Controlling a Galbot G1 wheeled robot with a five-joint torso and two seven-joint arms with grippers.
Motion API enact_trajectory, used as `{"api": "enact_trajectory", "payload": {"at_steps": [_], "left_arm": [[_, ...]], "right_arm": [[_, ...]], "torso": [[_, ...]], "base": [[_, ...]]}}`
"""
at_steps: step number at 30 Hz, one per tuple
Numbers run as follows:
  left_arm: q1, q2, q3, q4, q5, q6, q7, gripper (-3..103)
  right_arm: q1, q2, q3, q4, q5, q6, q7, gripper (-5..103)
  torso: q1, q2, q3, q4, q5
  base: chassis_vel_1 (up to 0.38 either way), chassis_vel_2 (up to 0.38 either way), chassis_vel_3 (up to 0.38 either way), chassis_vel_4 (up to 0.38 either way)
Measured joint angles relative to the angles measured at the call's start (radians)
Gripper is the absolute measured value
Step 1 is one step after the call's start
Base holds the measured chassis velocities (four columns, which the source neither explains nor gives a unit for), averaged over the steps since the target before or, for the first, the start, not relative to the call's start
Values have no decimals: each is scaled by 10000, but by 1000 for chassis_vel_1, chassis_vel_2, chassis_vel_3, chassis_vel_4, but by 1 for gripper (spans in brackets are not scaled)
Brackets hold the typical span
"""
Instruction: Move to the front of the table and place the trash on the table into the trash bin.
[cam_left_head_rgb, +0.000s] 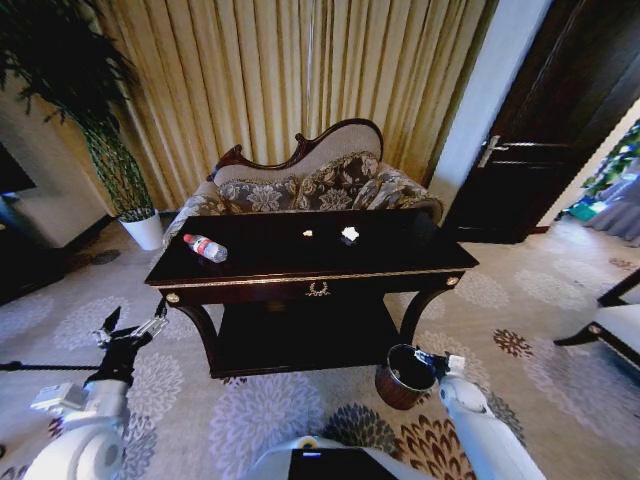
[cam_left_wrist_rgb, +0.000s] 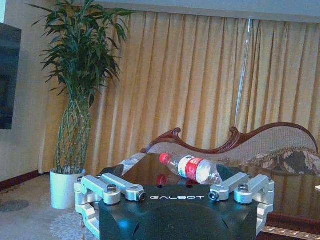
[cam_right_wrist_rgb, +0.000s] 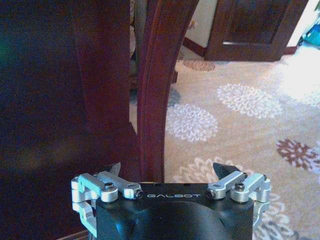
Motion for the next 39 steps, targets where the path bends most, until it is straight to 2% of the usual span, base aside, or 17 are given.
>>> {"api": "enact_trajectory", "payload": {"at_steps": [3,9,12,14,19,21,22,24,27,32,39], "left_arm": [[10,6,-10,0,0,-6,0,100],[-32,10,-27,55,12,-11,-12,100],[-72,-35,-27,71,14,-11,-19,100],[-89,-57,-51,71,14,0,-45,100],[-97,-26,-86,34,26,35,-66,100],[-150,-6,-120,-70,190,182,-95,100],[-150,-6,-120,-70,190,182,-95,100],[-235,44,-125,-210,278,445,-199,100],[-312,111,-127,-375,256,689,-378,100],[-492,369,-231,-683,104,1121,-762,100],[-696,666,-335,-825,-292,1410,-938,100]], "right_arm": [[-68,-116,110,228,30,26,23,100],[-405,-276,663,1757,611,33,274,100],[-639,-235,920,2775,1023,-59,308,100],[-968,-206,1197,4275,1234,-196,317,100],[-1257,-405,1261,5800,1336,-476,373,100],[-1408,-597,1251,6918,1613,-803,593,100],[-1408,-597,1251,6918,1613,-803,593,100],[-1542,-831,1235,8140,2127,-1101,826,100],[-1749,-1000,1160,8913,2301,-1249,897,100],[-2430,-1112,1032,9904,2360,-1370,910,100],[-2747,-1103,995,10897,2403,-1509,909,100]], "torso": [[0,0,0,-1,1],[0,0,0,0,1],[0,0,0,0,-2],[-1,0,0,-1,-1],[0,1,0,0,-2],[0,0,0,-1,-1],[0,0,0,-1,-1],[0,0,0,1,-3],[0,0,0,0,-4],[0,0,0,-3,0],[0,1,-1,-1,-3]], "base": [[0,0,0,0],[0,0,0,0],[0,0,0,0],[0,0,0,0],[0,0,0,0],[0,0,0,0],[0,0,0,0],[0,0,0,0],[0,0,0,0],[0,0,0,0],[0,0,0,0]]}}
